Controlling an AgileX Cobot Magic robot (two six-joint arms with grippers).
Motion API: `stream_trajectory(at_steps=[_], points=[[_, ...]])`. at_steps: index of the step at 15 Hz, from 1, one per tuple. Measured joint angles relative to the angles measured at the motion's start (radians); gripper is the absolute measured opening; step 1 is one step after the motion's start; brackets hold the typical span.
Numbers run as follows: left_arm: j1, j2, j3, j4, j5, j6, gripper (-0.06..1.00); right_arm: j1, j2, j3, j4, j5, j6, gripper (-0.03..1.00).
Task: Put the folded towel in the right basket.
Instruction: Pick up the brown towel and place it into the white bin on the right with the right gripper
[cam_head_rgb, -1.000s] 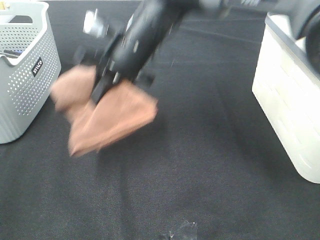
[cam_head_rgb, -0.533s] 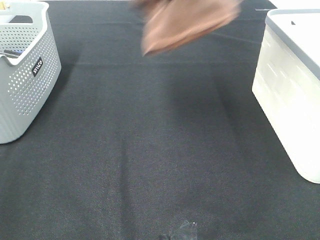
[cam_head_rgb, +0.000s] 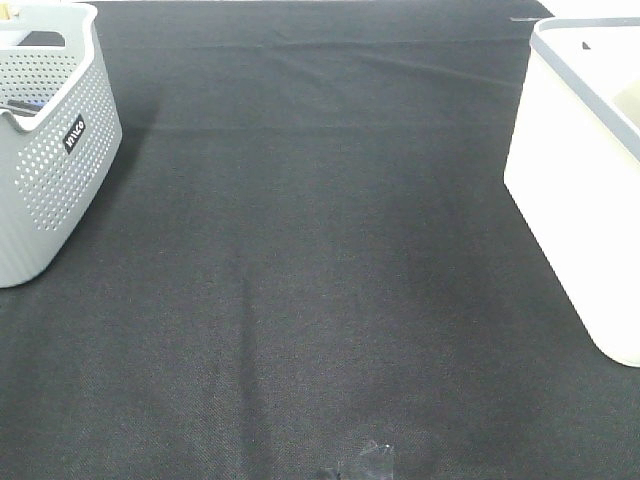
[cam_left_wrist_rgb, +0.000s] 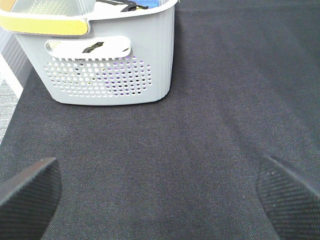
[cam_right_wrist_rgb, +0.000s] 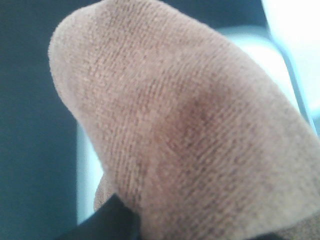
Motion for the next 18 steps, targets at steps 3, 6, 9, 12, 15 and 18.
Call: stream_trajectory(at_steps=[3, 6, 9, 12, 15, 18], points=[[0.0, 0.0, 0.0, 0.0, 0.0, 0.0, 0.99, -0.033, 0.018, 0.122, -0.082, 0.0, 0.0, 0.17], [0.0, 0.0, 0.0, 0.0, 0.0, 0.0, 0.99, -0.033, 0.04, 0.145, -0.095, -0.001, 0.0, 0.17], [0.0, 0.0, 0.0, 0.0, 0.0, 0.0, 0.99, -0.033, 0.056, 0.145, -0.111, -0.001, 0.0, 0.18], [0.0, 0.0, 0.0, 0.0, 0.0, 0.0, 0.99, -0.033, 0.058, 0.145, -0.118, -0.001, 0.01, 0.65], [0.0, 0.0, 0.0, 0.0, 0.0, 0.0, 0.99, -0.033, 0.059, 0.145, -0.145, -0.001, 0.019, 0.95], [0.0, 0.0, 0.0, 0.0, 0.0, 0.0, 0.99, -0.033, 0.059, 0.145, -0.145, -0.001, 0.023, 0.97]])
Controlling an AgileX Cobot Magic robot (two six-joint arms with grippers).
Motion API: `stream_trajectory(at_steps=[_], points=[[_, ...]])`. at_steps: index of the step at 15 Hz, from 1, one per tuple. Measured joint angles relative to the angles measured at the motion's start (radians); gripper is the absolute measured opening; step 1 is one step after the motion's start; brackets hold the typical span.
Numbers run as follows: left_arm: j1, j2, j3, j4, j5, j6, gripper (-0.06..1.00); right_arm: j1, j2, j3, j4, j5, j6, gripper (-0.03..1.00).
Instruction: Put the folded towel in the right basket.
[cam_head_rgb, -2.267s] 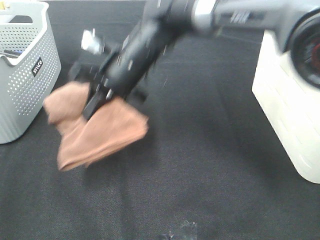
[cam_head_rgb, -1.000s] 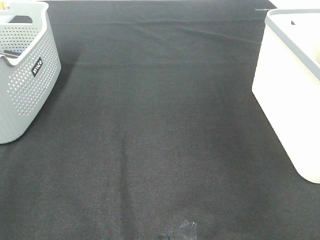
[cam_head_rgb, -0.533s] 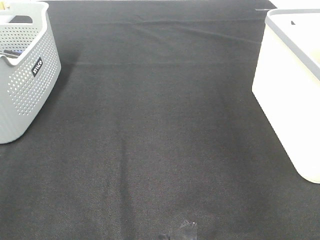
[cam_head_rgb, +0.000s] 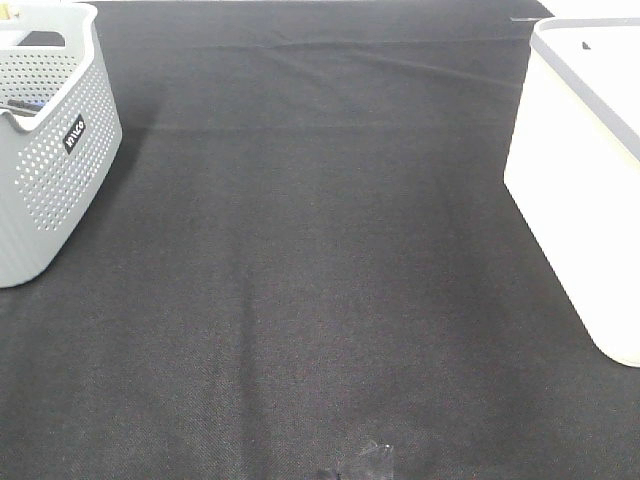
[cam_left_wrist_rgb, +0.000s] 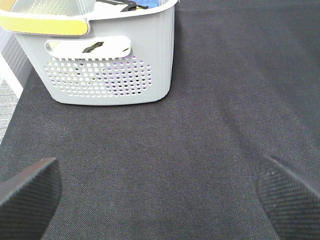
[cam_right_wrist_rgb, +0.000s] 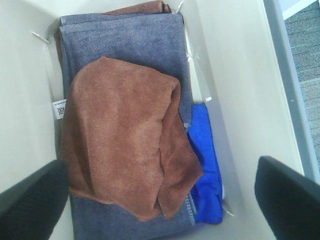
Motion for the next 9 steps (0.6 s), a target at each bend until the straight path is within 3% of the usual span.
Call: stream_trajectory(at_steps=[4, 9], points=[[0.0, 0.0, 0.0, 0.0, 0.0, 0.0, 0.99, 0.013, -0.01, 0.0, -0.002, 0.0, 0.014, 0.98], [0.0, 0.0, 0.0, 0.0, 0.0, 0.0, 0.99, 0.2, -0.19, 0.002, -0.004, 0.0, 0.111, 0.98]])
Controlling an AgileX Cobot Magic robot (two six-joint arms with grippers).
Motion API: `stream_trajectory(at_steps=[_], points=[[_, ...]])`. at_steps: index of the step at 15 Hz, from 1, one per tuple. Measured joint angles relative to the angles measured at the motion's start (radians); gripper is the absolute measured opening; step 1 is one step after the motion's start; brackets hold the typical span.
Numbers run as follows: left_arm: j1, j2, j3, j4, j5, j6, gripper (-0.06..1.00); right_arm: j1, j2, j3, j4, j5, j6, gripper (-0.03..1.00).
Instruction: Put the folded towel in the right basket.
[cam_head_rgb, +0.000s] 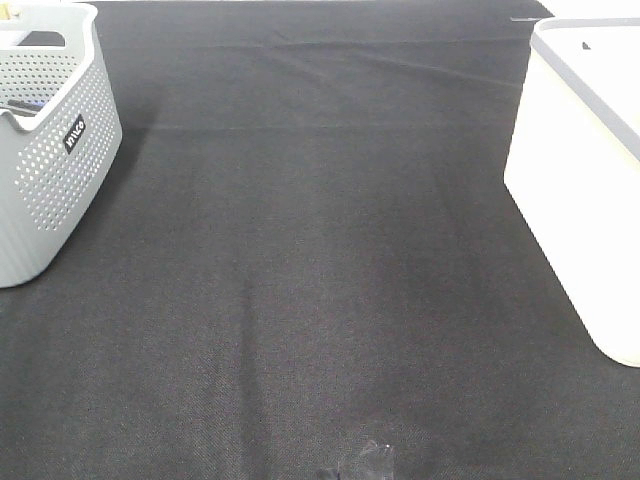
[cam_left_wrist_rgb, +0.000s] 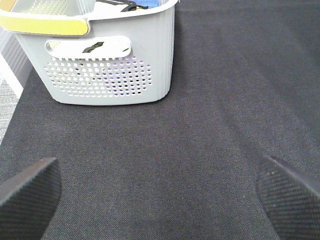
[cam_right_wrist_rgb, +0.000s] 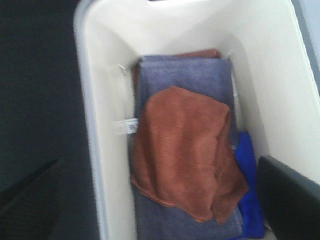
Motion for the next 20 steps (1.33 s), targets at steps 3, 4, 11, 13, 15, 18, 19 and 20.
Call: stream_trajectory(at_steps=[3, 4, 11, 13, 15, 18, 19, 20], points=[[0.0, 0.0, 0.0, 0.0, 0.0, 0.0, 0.99, 0.101, -0.177, 0.099, -0.063, -0.001, 0.064, 0.98], [0.0, 0.0, 0.0, 0.0, 0.0, 0.0, 0.99, 0.126, -0.301, 0.202, -0.076, -0.001, 0.1, 0.98], [0.0, 0.0, 0.0, 0.0, 0.0, 0.0, 0.99, 0.137, -1.04, 0.795, -0.091, 0.002, 0.13, 0.98], [0.0, 0.0, 0.0, 0.0, 0.0, 0.0, 0.99, 0.137, -1.134, 0.85, -0.091, 0.002, 0.127, 0.98], [0.0, 0.0, 0.0, 0.0, 0.0, 0.0, 0.99, 0.137, -1.342, 0.964, -0.091, 0.003, 0.127, 0.98], [0.0, 0.0, 0.0, 0.0, 0.0, 0.0, 0.99, 0.137, -1.524, 1.094, -0.067, -0.007, 0.123, 0.98], [0.0, 0.0, 0.0, 0.0, 0.0, 0.0, 0.99, 0.137, -1.552, 1.135, -0.065, -0.008, 0.122, 0.98], [0.0, 0.0, 0.0, 0.0, 0.0, 0.0, 0.99, 0.137, -1.558, 1.178, -0.065, -0.009, 0.121, 0.98]])
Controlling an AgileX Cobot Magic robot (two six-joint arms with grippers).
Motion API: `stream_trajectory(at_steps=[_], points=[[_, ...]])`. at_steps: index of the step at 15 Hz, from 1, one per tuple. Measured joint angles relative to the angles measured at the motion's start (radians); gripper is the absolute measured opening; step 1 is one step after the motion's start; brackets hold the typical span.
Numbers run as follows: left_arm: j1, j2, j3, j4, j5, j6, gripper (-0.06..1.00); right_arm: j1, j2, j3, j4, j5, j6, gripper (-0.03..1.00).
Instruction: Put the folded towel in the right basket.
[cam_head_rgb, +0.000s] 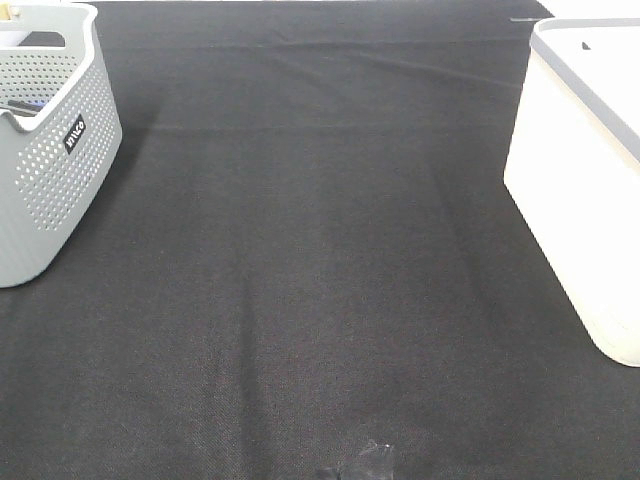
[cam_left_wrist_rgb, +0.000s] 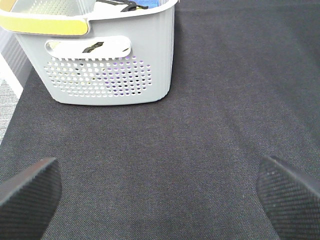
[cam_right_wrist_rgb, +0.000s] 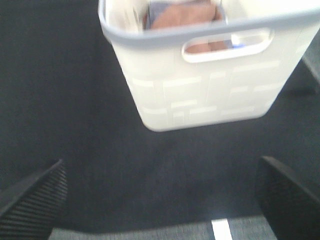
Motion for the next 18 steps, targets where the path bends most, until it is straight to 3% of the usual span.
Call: stream_trajectory(at_steps=[5, 12, 18], points=[[0.0, 0.0, 0.0, 0.0, 0.0, 0.0, 0.99, 0.0, 0.0, 0.098, 0.043, -0.088, -0.043, 0.97], [0.0, 0.0, 0.0, 0.0, 0.0, 0.0, 0.99, 0.0, 0.0, 0.098, 0.044, -0.091, -0.045, 0.96], [0.0, 0.0, 0.0, 0.0, 0.0, 0.0, 0.99, -0.161, 0.0, 0.098, 0.045, -0.092, -0.045, 0.96]])
